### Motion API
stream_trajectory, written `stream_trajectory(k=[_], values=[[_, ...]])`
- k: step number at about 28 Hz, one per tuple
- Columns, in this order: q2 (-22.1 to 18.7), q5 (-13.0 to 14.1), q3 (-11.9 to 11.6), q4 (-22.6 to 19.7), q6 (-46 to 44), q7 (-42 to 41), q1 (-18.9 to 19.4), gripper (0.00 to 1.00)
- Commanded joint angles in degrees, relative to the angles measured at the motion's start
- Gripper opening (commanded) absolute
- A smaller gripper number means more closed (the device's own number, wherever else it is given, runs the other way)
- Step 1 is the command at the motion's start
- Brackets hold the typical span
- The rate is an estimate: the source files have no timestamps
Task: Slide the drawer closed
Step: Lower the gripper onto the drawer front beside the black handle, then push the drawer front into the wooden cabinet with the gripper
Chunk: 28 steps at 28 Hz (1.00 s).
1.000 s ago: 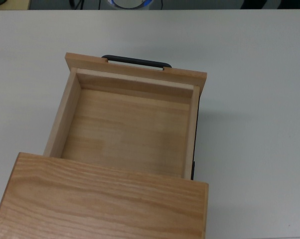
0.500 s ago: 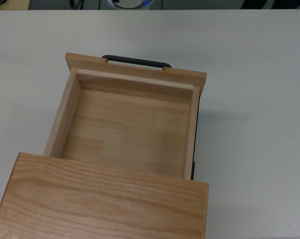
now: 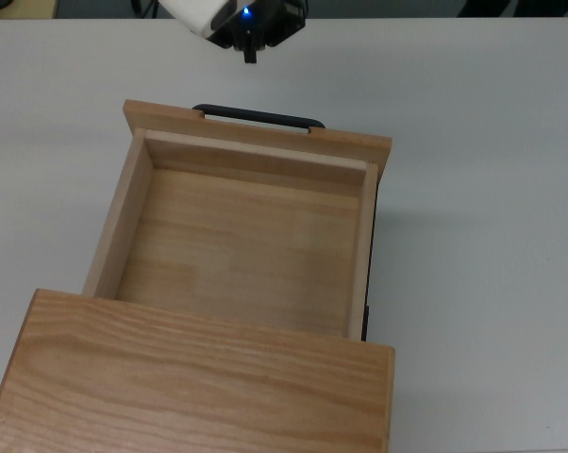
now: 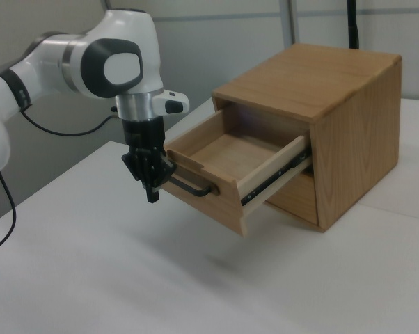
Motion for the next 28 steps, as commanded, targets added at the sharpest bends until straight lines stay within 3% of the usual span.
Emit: stream_trajectory(k=[1,23,28], values=[[0.9,-1.8,0.2,-1.5,4.1,0.8,1.6,0.00],[5.5,-4.3,-0.2,-1.0,22.1,1.1,1.9,0.00],[6.9,-4.7,-0.5,-1.0,30.9,1.0,1.9,0.00]])
